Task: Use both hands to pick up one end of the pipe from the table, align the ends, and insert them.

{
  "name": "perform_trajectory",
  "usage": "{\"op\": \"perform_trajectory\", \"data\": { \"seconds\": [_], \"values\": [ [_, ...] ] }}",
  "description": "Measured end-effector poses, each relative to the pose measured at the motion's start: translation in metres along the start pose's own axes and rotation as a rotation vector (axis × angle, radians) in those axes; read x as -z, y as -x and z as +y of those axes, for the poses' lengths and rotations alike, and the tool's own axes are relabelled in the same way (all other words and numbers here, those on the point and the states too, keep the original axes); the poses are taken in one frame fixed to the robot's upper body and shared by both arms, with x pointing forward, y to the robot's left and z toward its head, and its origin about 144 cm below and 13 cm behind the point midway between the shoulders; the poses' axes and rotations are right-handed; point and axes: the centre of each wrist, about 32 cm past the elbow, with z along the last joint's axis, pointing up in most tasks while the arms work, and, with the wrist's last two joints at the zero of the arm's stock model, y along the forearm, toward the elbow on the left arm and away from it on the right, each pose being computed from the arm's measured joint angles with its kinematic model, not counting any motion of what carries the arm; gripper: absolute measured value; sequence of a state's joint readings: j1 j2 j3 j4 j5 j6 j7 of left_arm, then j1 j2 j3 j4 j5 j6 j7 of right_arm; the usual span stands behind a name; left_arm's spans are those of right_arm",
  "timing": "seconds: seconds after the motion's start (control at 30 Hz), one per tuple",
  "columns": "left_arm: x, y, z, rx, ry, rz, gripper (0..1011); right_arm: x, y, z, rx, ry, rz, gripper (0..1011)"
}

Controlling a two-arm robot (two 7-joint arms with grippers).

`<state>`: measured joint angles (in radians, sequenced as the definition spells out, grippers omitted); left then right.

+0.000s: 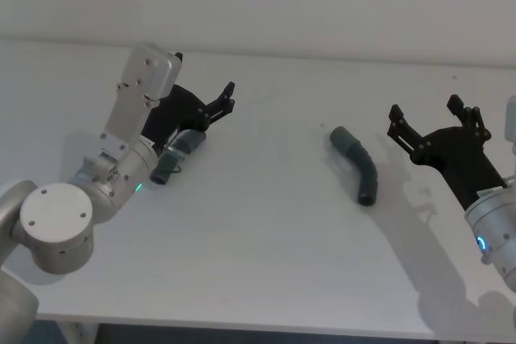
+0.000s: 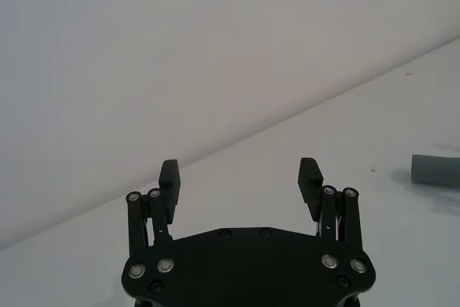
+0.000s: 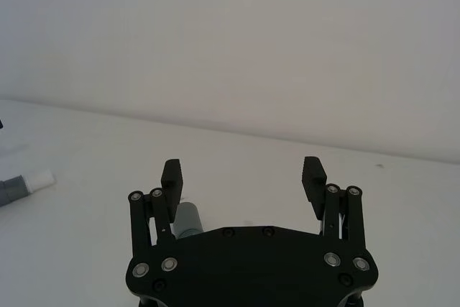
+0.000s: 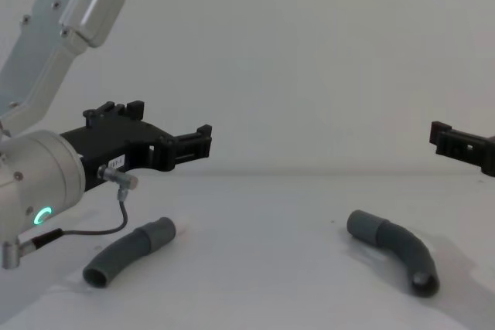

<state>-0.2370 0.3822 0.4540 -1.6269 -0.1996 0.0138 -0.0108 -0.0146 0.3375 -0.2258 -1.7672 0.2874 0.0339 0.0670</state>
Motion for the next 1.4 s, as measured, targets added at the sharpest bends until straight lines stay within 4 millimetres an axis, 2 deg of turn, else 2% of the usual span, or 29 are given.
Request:
{"op": "perform_trajectory", "data": {
  "seconds": [1.4],
  "values": [
    [0.0002,0.0,0.0,0.0,-0.001,0.001,1001,0.0001,-0.0001,0.0,0.0,0.001,0.0,1010]
  ]
}}
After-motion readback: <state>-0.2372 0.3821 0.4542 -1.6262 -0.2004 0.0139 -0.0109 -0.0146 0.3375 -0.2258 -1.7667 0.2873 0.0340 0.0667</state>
